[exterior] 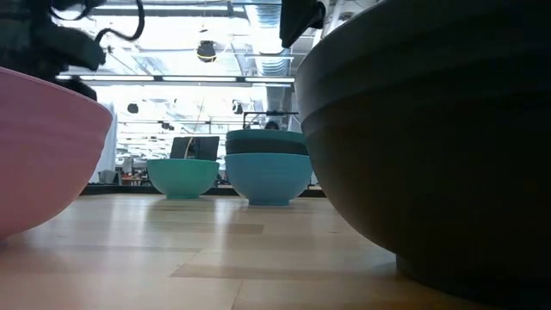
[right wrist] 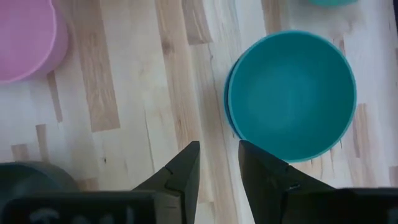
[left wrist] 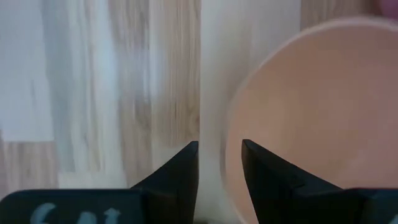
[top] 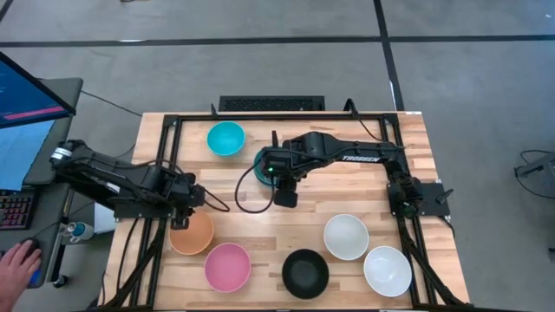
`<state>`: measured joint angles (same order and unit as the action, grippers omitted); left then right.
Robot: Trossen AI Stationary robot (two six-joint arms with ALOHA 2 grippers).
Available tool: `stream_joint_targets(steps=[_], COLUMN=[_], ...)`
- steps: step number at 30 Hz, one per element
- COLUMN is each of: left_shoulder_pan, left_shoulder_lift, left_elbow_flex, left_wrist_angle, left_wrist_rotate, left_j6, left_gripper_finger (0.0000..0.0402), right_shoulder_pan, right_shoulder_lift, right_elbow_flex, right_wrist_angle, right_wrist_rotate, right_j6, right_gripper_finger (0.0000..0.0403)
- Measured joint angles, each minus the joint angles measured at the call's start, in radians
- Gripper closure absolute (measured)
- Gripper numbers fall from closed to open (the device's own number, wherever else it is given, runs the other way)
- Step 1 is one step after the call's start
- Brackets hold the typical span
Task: Nest bowls inside each other
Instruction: Stack the orange bowl on top of the blue bowl
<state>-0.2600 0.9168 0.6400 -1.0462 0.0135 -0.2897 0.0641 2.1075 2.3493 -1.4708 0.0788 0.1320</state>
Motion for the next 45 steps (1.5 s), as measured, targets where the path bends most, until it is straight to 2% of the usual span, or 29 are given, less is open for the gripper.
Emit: stream_joint_targets(steps=[7,15,18,34,37,41,45], left_shoulder_pan=[0.000,0.000,0.001,0.011,0.019,0.045,0.064], left_shoulder_lift=[0.088,0.140,0.158,0.165,0.165,0.165,0.163], left_elbow_flex=[-0.021,-0.021,-0.021,-0.021,-0.021,-0.021,-0.015], left_wrist_angle=[0.019,0.104,0.137,0.147,0.156,0.155,0.202], left_wrist_rotate=[0.050,-0.031,-0.028,-0.028,-0.053,-0.067,-0.064], left_j6=[-0.077,-0.114,-0.103,-0.119,-0.124,-0.129,-0.181], left_gripper_finger=[0.0290,0.0290,0.0290,0.0291,0.0311,0.0380,0.0397], right_shoulder_pan=[0.001,-0.001,-0.001,-0.001,-0.001,-0.001,-0.007], right_shoulder_lift=[0.000,0.000,0.000,0.000,0.000,0.000,0.000], right_elbow_flex=[0.000,0.000,0.000,0.000,0.000,0.000,0.000], right_wrist_angle=[0.006,0.010,0.008,-0.002,-0.002,-0.004,-0.045], right_wrist_rotate=[0.000,0.000,0.000,0.000,0.000,0.000,0.028], right_j6=[-0.001,-0.008,-0.009,-0.012,-0.012,-0.011,0.027], right_gripper_finger=[0.0269,0.0269,0.0269,0.0270,0.0268,0.0269,0.0270])
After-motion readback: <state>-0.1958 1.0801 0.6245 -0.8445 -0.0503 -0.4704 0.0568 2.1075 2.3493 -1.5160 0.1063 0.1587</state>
